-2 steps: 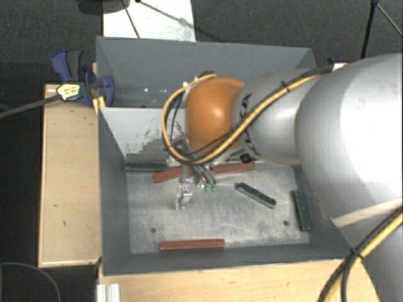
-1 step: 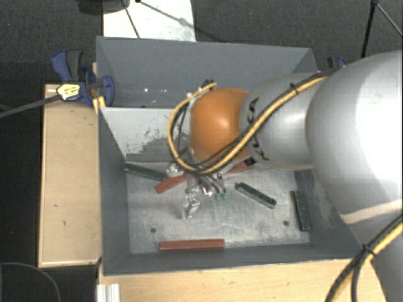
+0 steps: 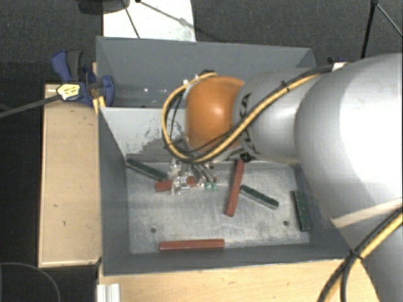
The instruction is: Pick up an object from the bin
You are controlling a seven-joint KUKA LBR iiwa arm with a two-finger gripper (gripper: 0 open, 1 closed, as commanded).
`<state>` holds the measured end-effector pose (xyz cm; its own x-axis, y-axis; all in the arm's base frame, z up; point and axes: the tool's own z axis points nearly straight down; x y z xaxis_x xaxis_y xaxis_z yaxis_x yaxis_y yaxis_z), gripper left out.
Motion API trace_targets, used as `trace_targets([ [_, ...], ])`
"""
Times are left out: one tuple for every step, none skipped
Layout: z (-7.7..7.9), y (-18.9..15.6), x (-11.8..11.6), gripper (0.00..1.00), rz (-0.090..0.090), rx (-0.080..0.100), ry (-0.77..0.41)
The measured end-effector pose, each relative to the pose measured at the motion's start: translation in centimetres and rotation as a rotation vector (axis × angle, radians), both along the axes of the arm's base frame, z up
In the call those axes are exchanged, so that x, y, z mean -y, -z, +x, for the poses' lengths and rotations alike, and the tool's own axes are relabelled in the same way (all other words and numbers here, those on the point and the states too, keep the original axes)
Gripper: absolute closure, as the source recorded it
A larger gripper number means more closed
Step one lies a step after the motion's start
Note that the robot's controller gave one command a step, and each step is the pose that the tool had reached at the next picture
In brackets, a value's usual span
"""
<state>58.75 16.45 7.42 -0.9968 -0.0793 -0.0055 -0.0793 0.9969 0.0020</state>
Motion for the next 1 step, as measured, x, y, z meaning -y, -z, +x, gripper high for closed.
trace_targets([
  [0.00,0.00,0.00,1.00,0.000,0.000,0.000],
])
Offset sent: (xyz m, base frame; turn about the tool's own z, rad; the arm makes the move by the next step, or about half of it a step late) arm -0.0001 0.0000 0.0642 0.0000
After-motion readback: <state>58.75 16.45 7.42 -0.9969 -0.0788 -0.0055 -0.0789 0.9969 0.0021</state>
